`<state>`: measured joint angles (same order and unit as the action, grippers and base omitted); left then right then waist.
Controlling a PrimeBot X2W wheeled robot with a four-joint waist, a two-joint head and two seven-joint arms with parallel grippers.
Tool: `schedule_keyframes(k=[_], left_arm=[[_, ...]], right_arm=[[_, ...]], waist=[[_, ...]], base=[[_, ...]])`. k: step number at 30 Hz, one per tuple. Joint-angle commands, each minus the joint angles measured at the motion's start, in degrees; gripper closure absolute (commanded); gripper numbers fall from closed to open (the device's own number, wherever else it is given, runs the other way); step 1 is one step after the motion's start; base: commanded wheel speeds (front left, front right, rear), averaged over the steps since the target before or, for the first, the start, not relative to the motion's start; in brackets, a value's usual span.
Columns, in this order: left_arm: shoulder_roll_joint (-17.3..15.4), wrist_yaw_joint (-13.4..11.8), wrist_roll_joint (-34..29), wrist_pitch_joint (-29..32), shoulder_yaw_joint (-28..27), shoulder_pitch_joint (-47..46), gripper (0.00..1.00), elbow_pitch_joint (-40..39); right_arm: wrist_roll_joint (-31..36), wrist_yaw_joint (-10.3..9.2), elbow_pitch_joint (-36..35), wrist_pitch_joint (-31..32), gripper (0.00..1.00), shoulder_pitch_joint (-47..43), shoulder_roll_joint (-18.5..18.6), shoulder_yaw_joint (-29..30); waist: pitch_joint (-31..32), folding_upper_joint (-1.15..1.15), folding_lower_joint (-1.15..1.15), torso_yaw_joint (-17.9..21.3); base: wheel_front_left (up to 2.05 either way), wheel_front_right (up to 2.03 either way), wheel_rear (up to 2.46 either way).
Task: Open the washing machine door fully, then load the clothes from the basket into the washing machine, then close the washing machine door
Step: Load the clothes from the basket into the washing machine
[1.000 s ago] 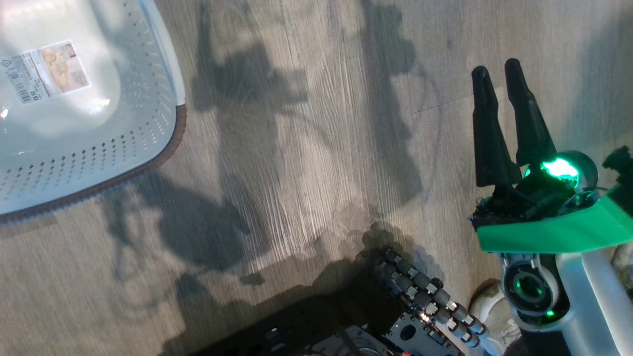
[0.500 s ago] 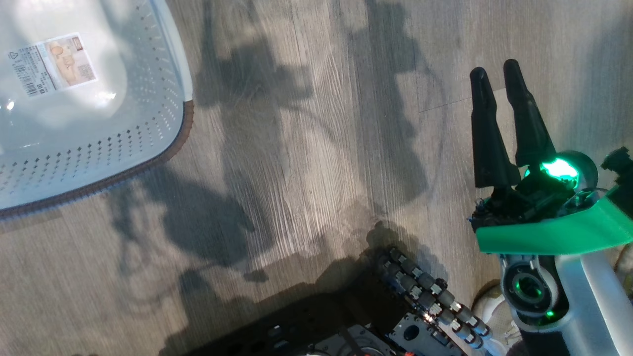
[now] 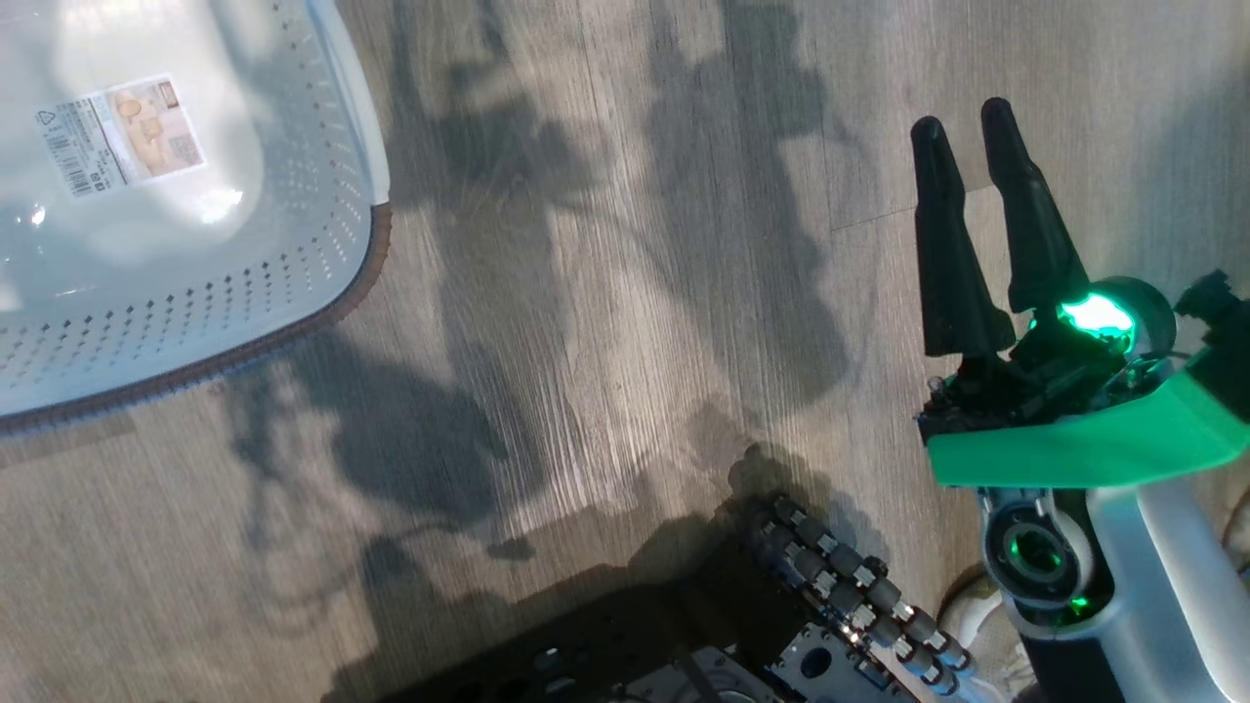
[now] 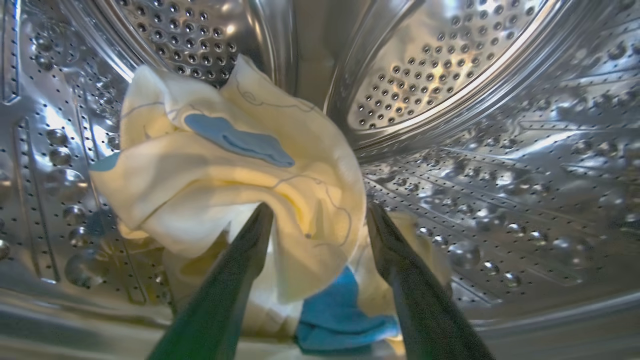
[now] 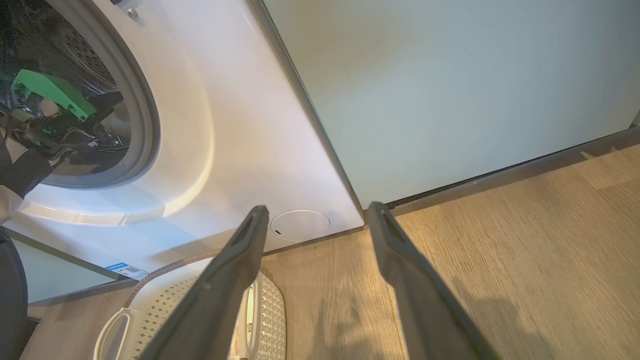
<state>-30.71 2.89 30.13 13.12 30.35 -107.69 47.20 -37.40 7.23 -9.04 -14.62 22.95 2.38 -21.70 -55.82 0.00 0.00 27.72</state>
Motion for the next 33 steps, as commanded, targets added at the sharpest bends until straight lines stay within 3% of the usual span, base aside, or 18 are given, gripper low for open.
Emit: schedule_keyframes(k=[1, 12, 22, 33], left_arm=[[-1.5, -0.7, 0.5, 0.3, -1.0, 0.0, 0.00, -3.2], [-1.8, -4.8, 6.1, -1.6, -4.1, 13.7, 0.00, -17.6], [-2.6, -10.2, 9.0, -6.9, -5.7, 33.5, 0.00, -34.8], [-2.7, -16.0, 8.9, -14.4, -6.3, 51.0, 0.00, -47.2]], right_arm=[[0.4, 0.25, -1.2, -0.4, 0.00, -1.1, 0.5, -0.8], [1.9, 0.25, 0.3, -0.4, 0.00, 0.1, 0.5, 0.0], [6.3, 0.25, 2.0, -0.4, 0.00, -0.4, 0.5, 4.6], [10.8, 0.25, 4.0, -0.4, 0.00, -1.1, 0.5, 8.2]], waist=[[0.2, 0.00, 0.00, 0.0], [3.1, 0.00, 0.00, -1.5], [7.9, 0.00, 0.00, -6.3], [13.2, 0.00, 0.00, -11.7]], base=[[0.00, 0.00, 0.00], [0.00, 0.00, 0.00], [0.00, 0.00, 0.00], [0.00, 0.00, 0.00]])
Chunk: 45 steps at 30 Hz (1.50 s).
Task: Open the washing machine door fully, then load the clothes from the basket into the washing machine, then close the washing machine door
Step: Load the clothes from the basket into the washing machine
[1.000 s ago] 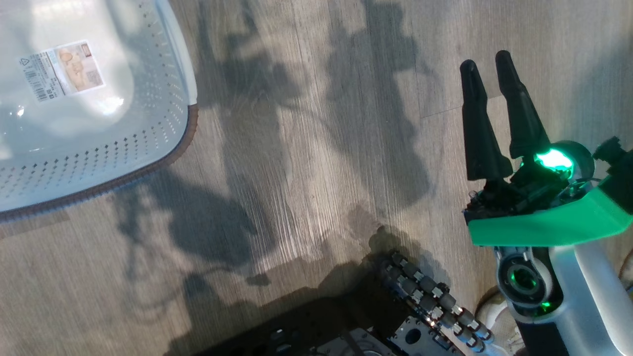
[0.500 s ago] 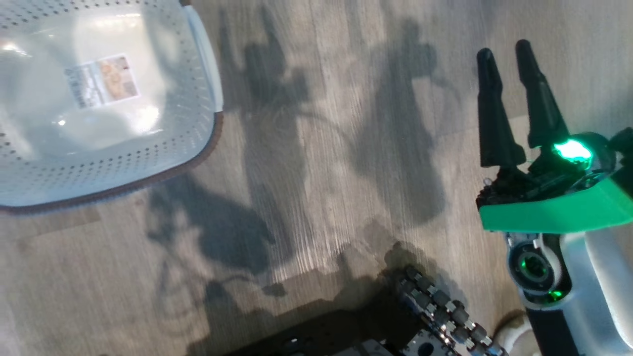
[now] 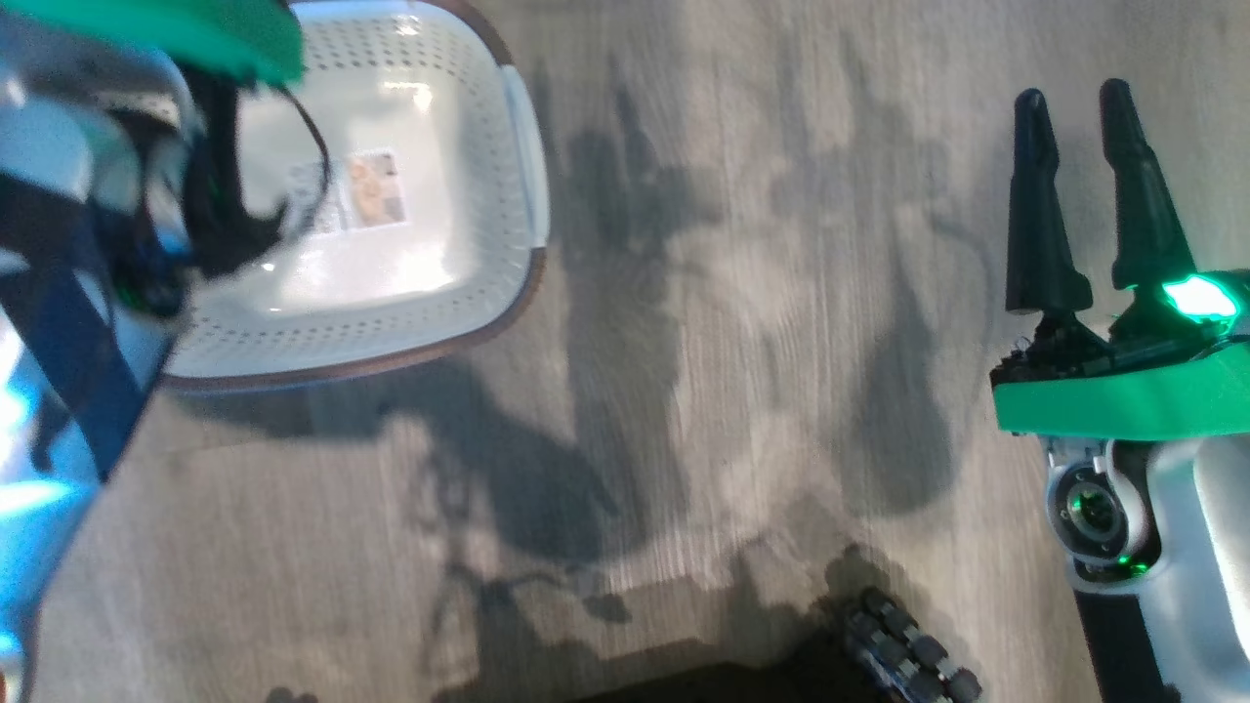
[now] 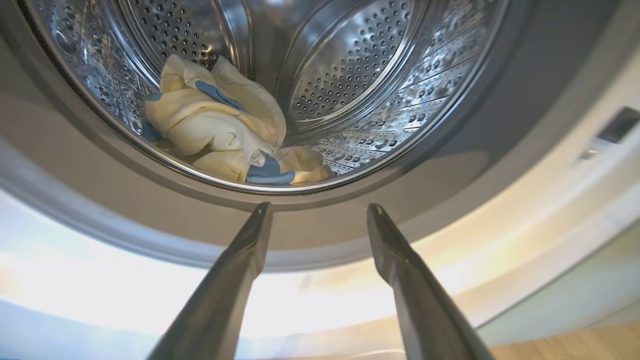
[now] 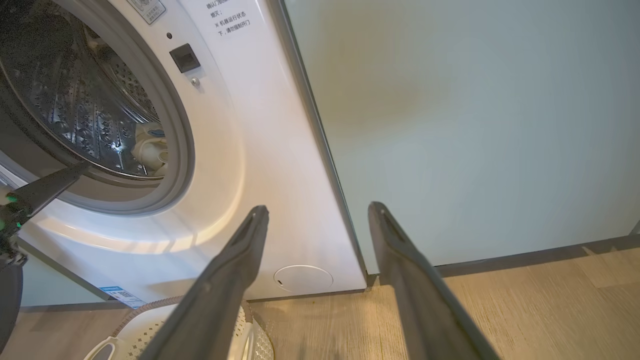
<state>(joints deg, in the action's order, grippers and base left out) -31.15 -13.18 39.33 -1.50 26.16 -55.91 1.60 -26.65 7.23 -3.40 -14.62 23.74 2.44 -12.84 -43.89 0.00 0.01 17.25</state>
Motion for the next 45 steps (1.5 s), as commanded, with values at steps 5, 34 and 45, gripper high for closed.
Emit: schedule_keyframes(k=[5, 34, 45], left_arm=[[-1.4, -2.6, -0.6, -4.3, -2.2, 7.6, 0.00, -5.3], [9.2, -5.4, -6.0, -13.5, -1.5, 43.9, 0.00, -4.7], [10.9, -4.3, -9.4, -13.5, -3.1, 51.9, 0.00, -4.5]], right_arm=[[3.0, 0.25, -0.4, -0.4, 0.00, -2.9, 0.4, 0.8], [13.3, 0.25, 8.0, -0.4, 0.00, -14.3, 0.4, 3.9], [14.5, 0.25, 8.3, -0.2, 0.00, -19.7, 0.4, 3.8]], waist=[[4.5, 0.00, -0.01, -4.1], [29.1, 0.00, -0.01, -16.7], [36.0, 0.00, -0.01, -18.0]], base=[[0.00, 0.00, 0.00], [0.00, 0.00, 0.00], [0.00, 0.00, 0.00]])
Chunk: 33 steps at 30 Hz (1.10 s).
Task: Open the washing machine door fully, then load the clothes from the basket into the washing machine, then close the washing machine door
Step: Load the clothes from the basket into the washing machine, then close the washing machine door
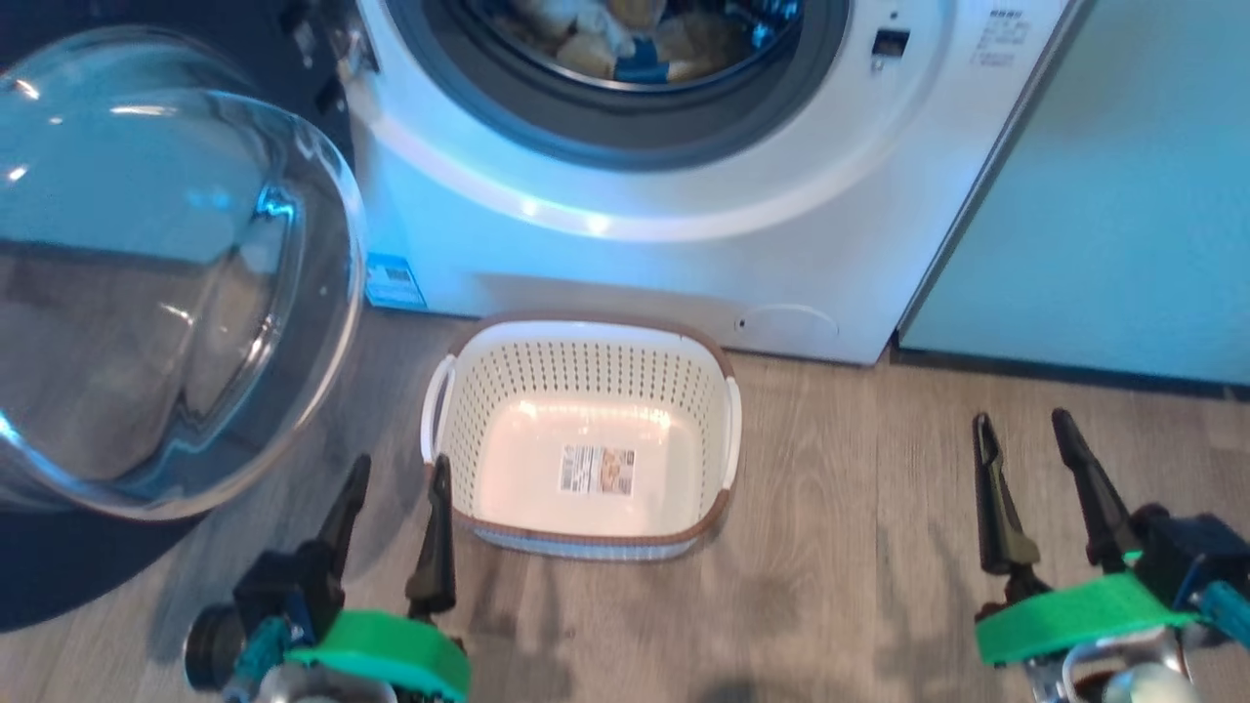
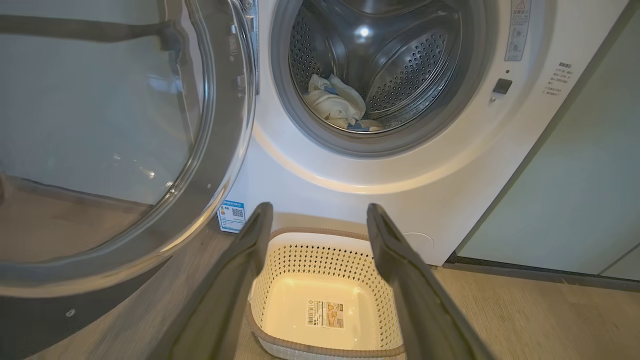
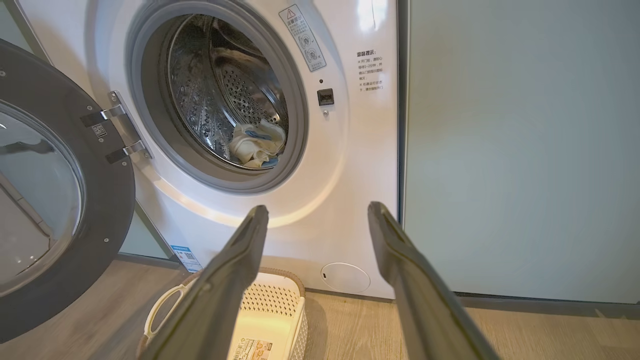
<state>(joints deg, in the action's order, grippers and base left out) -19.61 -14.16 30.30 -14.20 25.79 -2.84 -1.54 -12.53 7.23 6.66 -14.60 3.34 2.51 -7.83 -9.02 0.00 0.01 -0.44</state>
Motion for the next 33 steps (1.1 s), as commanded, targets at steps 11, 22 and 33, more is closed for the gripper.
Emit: schedule_keyframes(k=[11, 22, 33], left_arm=[[0.5, -3.6, -2.8, -0.8, -4.1, 4.3, 0.00, -1.5], [0.5, -4.0, -3.5, -0.8, -5.3, 6.1, 0.00, -2.1], [0.8, -4.0, -3.2, -0.8, -4.8, 6.1, 0.00, -2.1]], right_arm=[[0.4, 0.25, -4.2, 1.4, 0.00, -4.9, 0.4, -0.3], [0.3, 0.25, -6.0, 2.5, 0.00, -7.6, 0.4, 0.9], [0.2, 0.25, -6.4, 2.6, 0.00, -7.7, 0.4, 1.1]], waist=[[6.2, 0.00, -0.01, 0.5], [7.4, 0.00, -0.01, 1.0], [7.4, 0.00, -0.01, 1.3]], base=[[0.00, 0.00, 0.00], [0.00, 0.00, 0.00], [0.00, 0.00, 0.00]])
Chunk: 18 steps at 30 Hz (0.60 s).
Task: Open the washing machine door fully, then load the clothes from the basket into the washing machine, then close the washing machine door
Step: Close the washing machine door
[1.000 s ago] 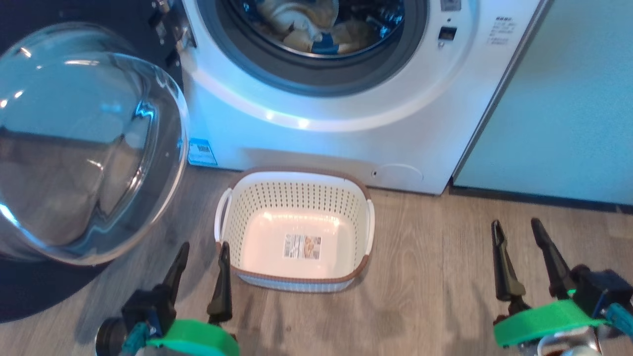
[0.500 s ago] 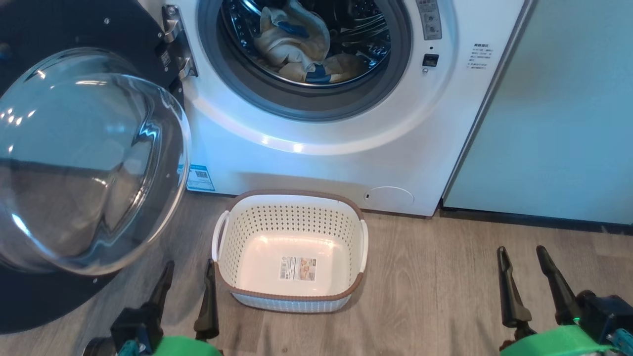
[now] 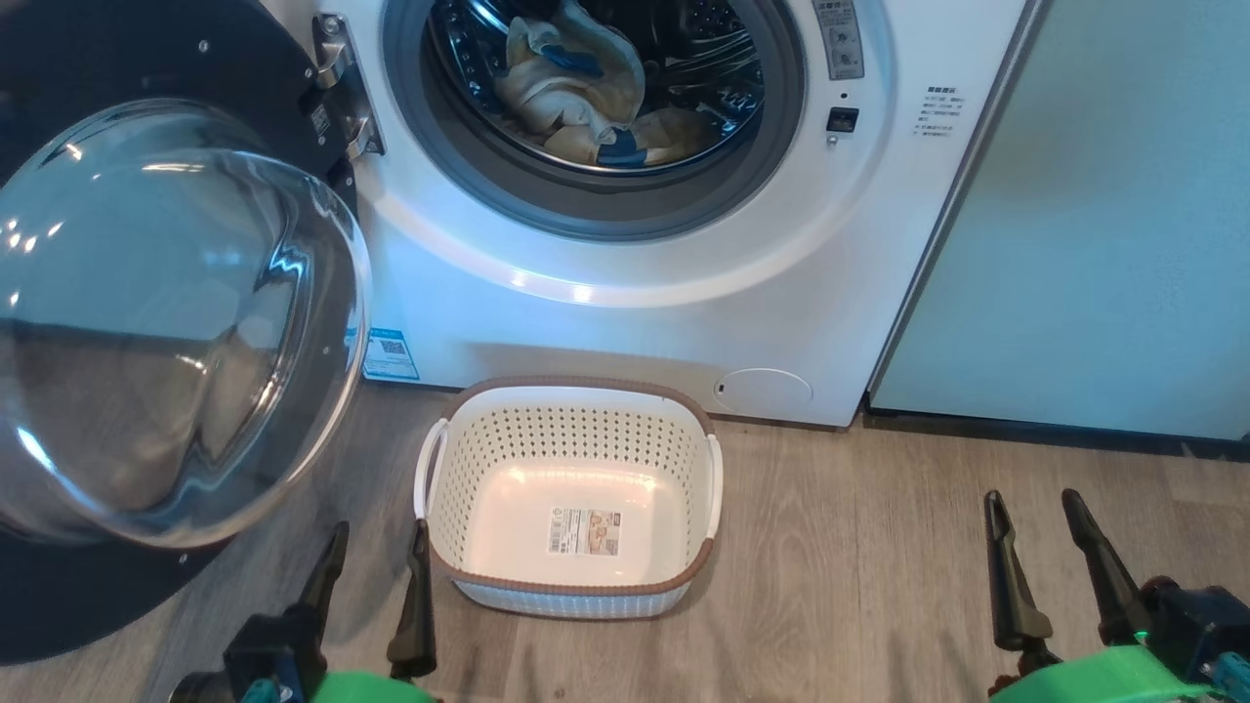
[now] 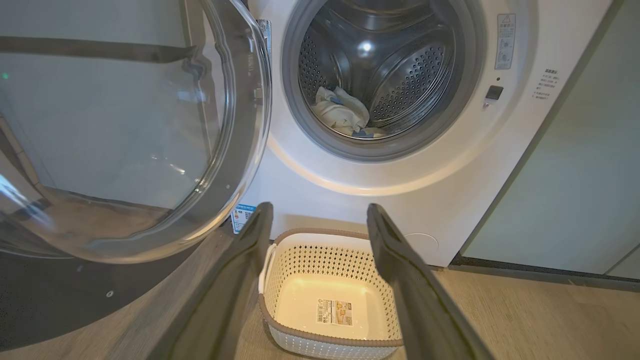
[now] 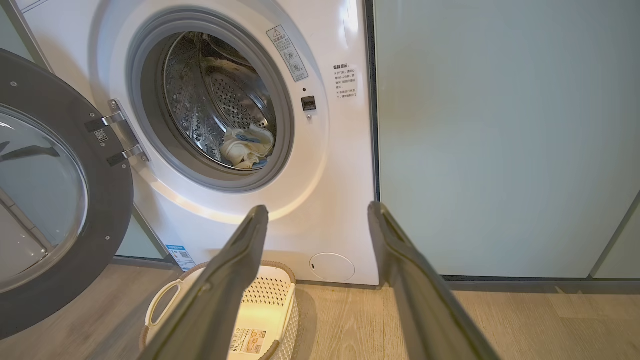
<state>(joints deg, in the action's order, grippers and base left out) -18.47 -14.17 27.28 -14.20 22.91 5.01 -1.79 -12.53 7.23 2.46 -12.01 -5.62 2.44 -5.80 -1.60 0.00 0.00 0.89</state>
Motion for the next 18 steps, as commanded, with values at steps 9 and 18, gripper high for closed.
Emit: schedule_keyframes(k=[9, 18], left_arm=[[-0.5, -4.1, -0.2, -0.7, -1.6, -2.2, 0.00, -1.7], [-0.6, -4.4, -0.7, -0.5, -0.9, -2.7, 0.00, -1.2]], right_arm=[[0.1, 0.25, -2.1, 0.1, 0.00, 1.6, 0.4, -0.9], [0.1, 0.25, -1.9, -0.1, 0.00, 1.8, 0.4, -0.7]], waist=[[-0.4, 0.00, 0.00, 0.3], [-0.3, 0.00, 0.00, 0.2]], base=[[0.00, 0.00, 0.00], [-0.19, 0.25, -0.06]])
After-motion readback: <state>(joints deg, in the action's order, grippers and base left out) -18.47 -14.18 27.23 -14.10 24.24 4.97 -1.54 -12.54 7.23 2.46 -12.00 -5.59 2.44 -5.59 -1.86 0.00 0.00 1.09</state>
